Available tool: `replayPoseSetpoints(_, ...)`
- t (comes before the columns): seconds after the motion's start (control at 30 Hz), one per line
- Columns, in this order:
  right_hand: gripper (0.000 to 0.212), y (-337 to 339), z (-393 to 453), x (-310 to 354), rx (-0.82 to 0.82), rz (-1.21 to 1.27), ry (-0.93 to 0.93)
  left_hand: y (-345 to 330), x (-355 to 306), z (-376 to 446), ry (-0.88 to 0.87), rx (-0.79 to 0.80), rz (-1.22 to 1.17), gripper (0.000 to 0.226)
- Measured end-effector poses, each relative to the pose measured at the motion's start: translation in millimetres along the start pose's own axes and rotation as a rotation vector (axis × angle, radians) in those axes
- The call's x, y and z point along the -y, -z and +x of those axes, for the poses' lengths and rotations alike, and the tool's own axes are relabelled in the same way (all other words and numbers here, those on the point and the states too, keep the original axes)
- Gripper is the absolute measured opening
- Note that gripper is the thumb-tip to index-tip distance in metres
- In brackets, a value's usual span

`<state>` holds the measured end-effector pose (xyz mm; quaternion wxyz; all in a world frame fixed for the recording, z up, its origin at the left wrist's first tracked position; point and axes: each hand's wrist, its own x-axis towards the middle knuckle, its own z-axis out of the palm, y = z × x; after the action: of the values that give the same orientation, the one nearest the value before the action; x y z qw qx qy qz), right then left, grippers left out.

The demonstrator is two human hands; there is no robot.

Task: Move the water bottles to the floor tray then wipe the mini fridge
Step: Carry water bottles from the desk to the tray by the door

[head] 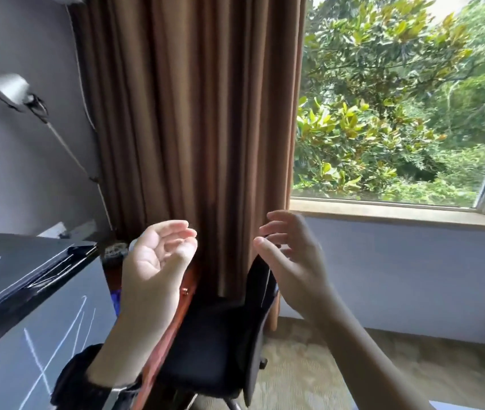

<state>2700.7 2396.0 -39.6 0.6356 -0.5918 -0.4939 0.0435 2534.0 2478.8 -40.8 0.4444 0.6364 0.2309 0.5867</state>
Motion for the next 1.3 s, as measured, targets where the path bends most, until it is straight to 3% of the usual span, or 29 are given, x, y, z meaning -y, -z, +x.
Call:
replayPoseSetpoints(0.33, 0.031, -94.8, 142.1, -95.7, 0.288, 0.169, -0.008, 29.6, 77.3, 108.4, 0.038, -0.339, 0.17, 0.038)
replayPoseSetpoints(0.8, 0.033, -304.3, 242.4, -204.6, 0.582, 0.202, -0.06, 109.6, 223.2, 199.1, 0.154, -0.574, 0.42, 0.033)
replayPoseSetpoints(1.03, 0.039, -391.7, 241.1, -275.7, 0.784, 0.26, -0.217, 76.2, 275.6, 193.5, -0.101, -0.561, 0.702, 0.026)
replayPoseSetpoints(1.1, 0.041, -415.8, 233.3, -293.4, 0.87, 0.263, -0.237, 64.3, 312.6, 189.9, 0.065, -0.614, 0.689, 0.032)
replayPoseSetpoints(1.17, 0.043, -440.8, 225.4, -312.8, 0.96, 0.268, -0.247, 65.9, 358.3, 192.1, 0.418, -0.747, 0.557, 0.059)
replayPoseSetpoints(1.3, 0.043, -502.8, 208.0, -348.3, 1.152, 0.274, -0.24, 77.8, 452.4, 171.7, 0.473, -0.968, 0.866, 0.079)
